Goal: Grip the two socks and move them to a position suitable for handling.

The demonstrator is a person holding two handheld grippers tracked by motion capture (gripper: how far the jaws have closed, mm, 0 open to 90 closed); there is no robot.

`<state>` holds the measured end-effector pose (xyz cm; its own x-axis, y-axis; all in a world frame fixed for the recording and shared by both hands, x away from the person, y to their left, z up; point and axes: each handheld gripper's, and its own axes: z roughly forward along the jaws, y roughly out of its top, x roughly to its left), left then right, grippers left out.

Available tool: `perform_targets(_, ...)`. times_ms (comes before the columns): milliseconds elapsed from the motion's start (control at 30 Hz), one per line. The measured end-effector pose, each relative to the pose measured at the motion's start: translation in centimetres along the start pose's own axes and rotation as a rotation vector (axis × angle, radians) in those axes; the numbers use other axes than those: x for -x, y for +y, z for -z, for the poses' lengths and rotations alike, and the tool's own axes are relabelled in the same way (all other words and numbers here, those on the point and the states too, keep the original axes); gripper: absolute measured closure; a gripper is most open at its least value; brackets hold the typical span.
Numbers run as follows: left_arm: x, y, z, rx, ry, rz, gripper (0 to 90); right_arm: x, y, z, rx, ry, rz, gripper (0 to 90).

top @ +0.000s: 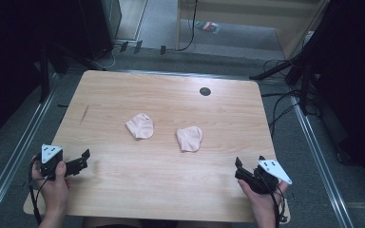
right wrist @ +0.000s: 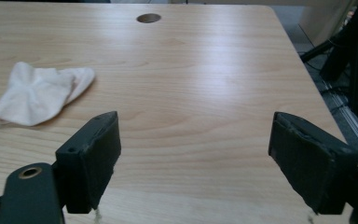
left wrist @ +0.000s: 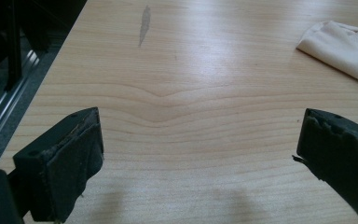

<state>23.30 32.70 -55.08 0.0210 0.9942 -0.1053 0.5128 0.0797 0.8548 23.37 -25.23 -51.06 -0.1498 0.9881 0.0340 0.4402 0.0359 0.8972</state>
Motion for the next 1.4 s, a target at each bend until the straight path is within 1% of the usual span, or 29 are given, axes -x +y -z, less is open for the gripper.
perform_targets(67,0.0,0.0,0.0,-0.003,0.004,-0.005,0.5,-1.0,0.5,-0.2,-0.006,0.016,0.035,18.7)
perform_targets(100,0.0,0.0,0.0,-0.001,0.006,-0.006,0.5,-1.5,0.7,-0.4,-0.01,0.025,0.042,19.2)
perform_targets(167,0.1,0.0,0.0,-0.001,0.007,-0.009,0.5,-2.3,1.2,-0.7,-0.017,0.047,0.041,19.6)
perform_targets(200,0.1,0.0,0.0,-0.002,0.009,-0.01,0.5,-2.7,1.5,-0.8,-0.019,0.056,0.049,19.9)
perform_targets(233,0.1,0.0,0.0,-0.002,0.009,-0.01,0.5,-2.7,1.5,-0.8,-0.019,0.056,0.049,19.9)
perform_targets(267,0.1,0.0,0.0,-0.003,0.012,-0.012,0.5,-3.6,2.1,-1.3,-0.025,0.072,0.061,20.9)
perform_targets(333,0.1,0.0,-0.1,-0.003,0.013,-0.008,0.5,-4.3,2.6,-1.7,-0.025,0.08,0.068,22.1)
perform_targets(400,0.1,0.0,-0.1,-0.005,0.012,-0.003,0.5,-5.1,3.1,-2.5,-0.038,0.098,0.079,23.8)
perform_targets(500,-0.1,0.0,0.0,-0.007,0.007,0.002,0.5,-6.4,3.6,-3.8,-0.046,0.139,0.089,27.4)
perform_targets(567,-0.1,0.0,0.0,-0.006,0.005,0.005,0.5,-7.3,3.8,-4.8,-0.056,0.151,0.09,29.5)
perform_targets(600,-0.1,0.0,-0.1,-0.005,0.005,0.009,0.5,-7.8,3.9,-5.3,-0.061,0.164,0.09,30.2)
perform_targets(667,-0.1,0.0,0.0,-0.005,0.006,0.007,0.5,-8.7,4.2,-6.1,-0.074,0.185,0.092,31.3)
perform_targets(733,-0.1,0.0,0.0,-0.004,0.005,0.01,0.5,-9.5,4.3,-6.9,-0.082,0.209,0.113,33.2)
perform_targets(800,-0.1,0.0,0.0,-0.007,0.003,0.013,0.5,-10.4,4.4,-7.7,-0.093,0.217,0.128,34.1)
perform_targets(867,-0.2,0.0,0.0,-0.01,0.001,0.014,0.5,-11.2,4.3,-8.6,-0.116,0.235,0.127,34.8)
perform_targets(1000,-0.1,0.0,-0.1,-0.009,0.001,0.011,0.5,-12.5,3.9,-10.3,-0.161,0.245,0.125,36.3)
perform_targets(1033,-0.1,0.0,-0.1,-0.01,0.0,0.011,0.5,-12.9,3.7,-10.6,-0.179,0.247,0.118,36.5)
perform_targets(1133,-0.2,0.0,-0.1,-0.008,0.0,0.015,0.5,-13.8,3.1,-11.7,-0.21,0.257,0.138,36.5)
perform_targets(1267,-0.1,0.0,-0.1,-0.006,0.002,0.011,0.5,-14.6,2.4,-12.7,-0.243,0.275,0.142,36.7)
perform_targets(1300,-0.1,0.0,-0.1,-0.01,0.001,0.009,0.5,-14.7,2.2,-12.9,-0.252,0.27,0.15,39.0)
perform_targets(1333,-0.1,0.0,-0.1,-0.012,-0.001,0.008,0.5,-14.8,2.1,-13.0,-0.264,0.263,0.158,43.2)
perform_targets(1400,-0.1,0.1,-0.1,-0.013,0.0,0.007,0.5,-14.9,1.8,-13.0,-0.262,0.231,0.181,52.9)
